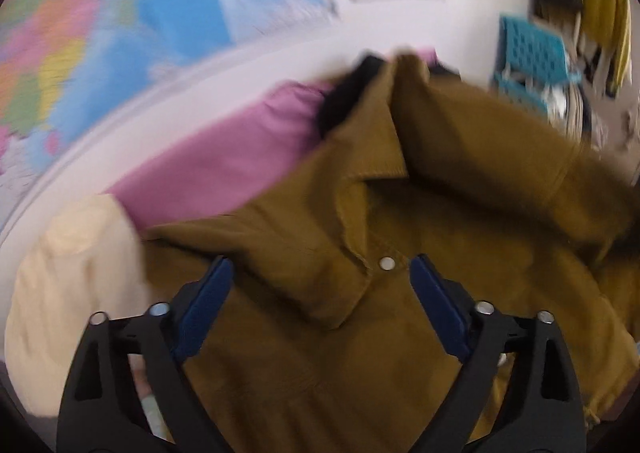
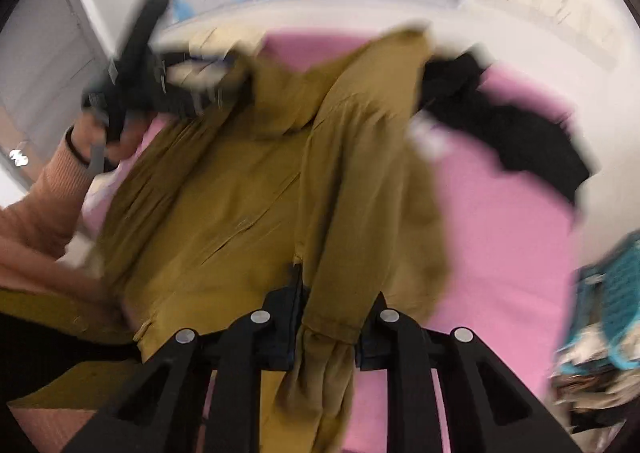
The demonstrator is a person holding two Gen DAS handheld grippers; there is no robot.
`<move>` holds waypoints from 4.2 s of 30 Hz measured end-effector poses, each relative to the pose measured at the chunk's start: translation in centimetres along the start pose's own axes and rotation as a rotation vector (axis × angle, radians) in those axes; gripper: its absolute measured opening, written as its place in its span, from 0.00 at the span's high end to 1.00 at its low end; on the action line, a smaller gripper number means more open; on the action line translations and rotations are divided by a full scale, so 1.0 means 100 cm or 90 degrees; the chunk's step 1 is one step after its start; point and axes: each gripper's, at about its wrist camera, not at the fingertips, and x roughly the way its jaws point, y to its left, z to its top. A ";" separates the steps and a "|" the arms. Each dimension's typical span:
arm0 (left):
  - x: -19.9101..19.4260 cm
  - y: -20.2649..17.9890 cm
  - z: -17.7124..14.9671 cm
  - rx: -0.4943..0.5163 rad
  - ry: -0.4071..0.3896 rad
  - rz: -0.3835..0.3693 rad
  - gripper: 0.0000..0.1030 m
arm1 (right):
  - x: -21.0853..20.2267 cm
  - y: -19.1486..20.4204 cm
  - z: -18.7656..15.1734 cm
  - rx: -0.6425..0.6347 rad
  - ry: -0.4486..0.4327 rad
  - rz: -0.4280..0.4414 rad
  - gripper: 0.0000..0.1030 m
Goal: Fold large clothes
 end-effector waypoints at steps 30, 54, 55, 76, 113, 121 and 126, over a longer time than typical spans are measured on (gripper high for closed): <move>0.030 0.049 0.004 -0.138 0.055 -0.089 0.24 | 0.066 -0.080 0.089 0.037 -0.065 0.048 0.28; 0.063 0.161 0.041 -0.420 -0.013 -0.145 0.27 | 0.231 -0.104 0.222 0.335 -0.091 0.151 0.51; 0.053 0.156 0.036 -0.402 -0.020 -0.128 0.24 | 0.228 -0.103 0.219 0.332 -0.096 0.152 0.48; -0.011 0.014 -0.123 -0.106 0.096 -0.041 0.54 | 0.125 0.001 0.098 0.113 -0.070 0.143 0.23; -0.135 0.050 -0.120 -0.128 -0.129 0.060 0.07 | 0.031 -0.048 -0.108 0.307 -0.116 0.100 0.33; -0.065 -0.005 -0.156 -0.154 -0.034 -0.167 0.08 | 0.056 -0.006 -0.136 0.317 -0.081 0.154 0.37; -0.038 0.002 -0.179 -0.204 0.011 -0.145 0.08 | 0.073 0.004 -0.129 0.346 -0.128 0.164 0.41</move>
